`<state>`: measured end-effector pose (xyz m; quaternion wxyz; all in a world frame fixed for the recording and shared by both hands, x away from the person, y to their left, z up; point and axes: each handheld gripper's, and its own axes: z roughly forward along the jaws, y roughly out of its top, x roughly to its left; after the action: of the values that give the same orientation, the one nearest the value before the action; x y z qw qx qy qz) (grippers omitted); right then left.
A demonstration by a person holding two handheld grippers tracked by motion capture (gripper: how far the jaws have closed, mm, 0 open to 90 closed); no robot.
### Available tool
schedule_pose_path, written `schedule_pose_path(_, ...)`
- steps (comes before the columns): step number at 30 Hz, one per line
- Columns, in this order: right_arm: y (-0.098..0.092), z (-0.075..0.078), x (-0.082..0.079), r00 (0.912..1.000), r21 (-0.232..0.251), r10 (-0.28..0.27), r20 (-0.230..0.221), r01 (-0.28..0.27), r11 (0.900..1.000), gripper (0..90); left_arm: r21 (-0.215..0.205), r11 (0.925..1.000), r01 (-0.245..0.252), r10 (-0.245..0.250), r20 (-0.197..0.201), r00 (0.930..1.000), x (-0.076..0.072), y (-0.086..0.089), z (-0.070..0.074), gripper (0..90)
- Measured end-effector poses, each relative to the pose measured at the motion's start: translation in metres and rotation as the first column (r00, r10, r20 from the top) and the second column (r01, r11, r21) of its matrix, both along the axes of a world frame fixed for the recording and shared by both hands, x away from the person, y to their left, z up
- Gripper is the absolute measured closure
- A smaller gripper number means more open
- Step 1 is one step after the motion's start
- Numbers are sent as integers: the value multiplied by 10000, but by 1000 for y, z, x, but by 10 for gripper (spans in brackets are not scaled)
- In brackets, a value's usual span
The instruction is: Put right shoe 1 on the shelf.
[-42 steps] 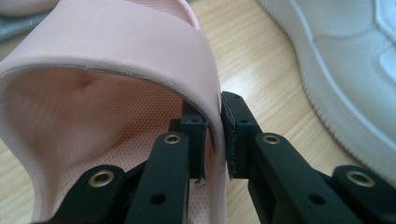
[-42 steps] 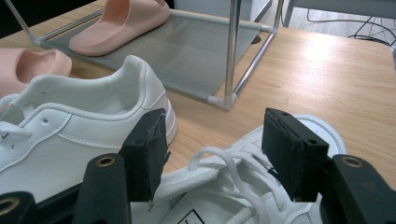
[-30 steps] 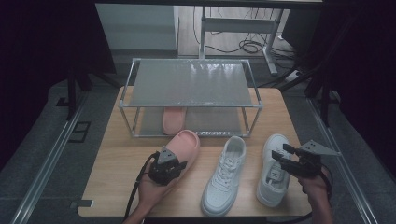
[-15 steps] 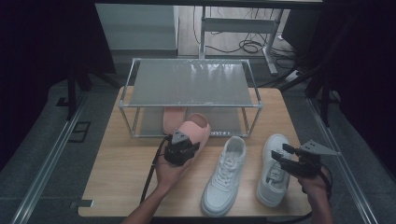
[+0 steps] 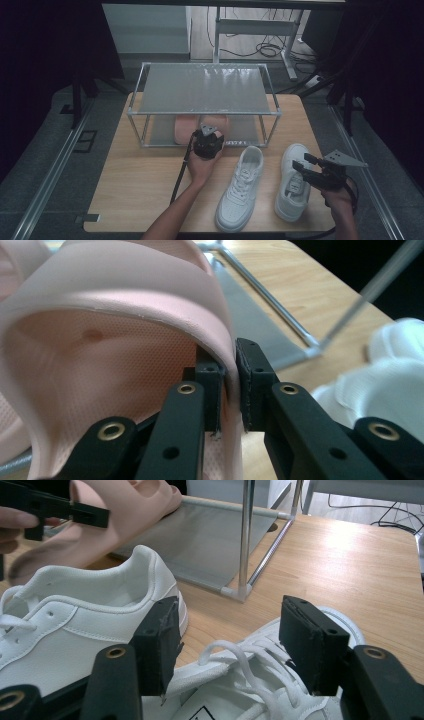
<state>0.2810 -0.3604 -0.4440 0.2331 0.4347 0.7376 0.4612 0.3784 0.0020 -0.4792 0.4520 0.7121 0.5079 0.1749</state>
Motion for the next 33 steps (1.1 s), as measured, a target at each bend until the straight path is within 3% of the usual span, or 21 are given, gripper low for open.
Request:
schedule_pose_path(4,2,0,1,10000,-41,42,23,-42,10000,426,-48,9985,-543,543,-99,9985,12,-5,-8,821)
schedule_pose_path(11,0,0,1,10000,-18,22,34,-22,10000,420,153,9964,-831,835,-292,9961,27,-18,-10,818)
schedule_pose_path(21,2,-1,2,9999,-64,116,-7,-116,9999,415,-163,9913,-1307,1296,-525,9902,41,-27,-12,818)
schedule_pose_path(22,3,-1,2,9999,-67,129,-9,-129,9999,415,48,9934,-1148,1149,-395,9926,44,-26,-12,818)
schedule_pose_path(23,3,-1,2,9999,-55,128,3,-128,9999,415,-67,9918,-1280,1276,-430,9909,45,-28,-12,818)
schedule_pose_path(24,3,-1,2,9999,-51,127,7,-127,9999,414,342,9962,-803,809,-148,9966,49,-24,-13,818)
schedule_pose_path(28,3,-1,1,9999,-40,140,31,-140,9999,414,377,9889,-1437,1455,-490,9881,55,-25,-19,806)
schedule_pose_path(33,2,-1,1,9999,-51,128,27,-128,9999,414,478,9868,-1550,1572,-459,9865,57,-25,-22,792)
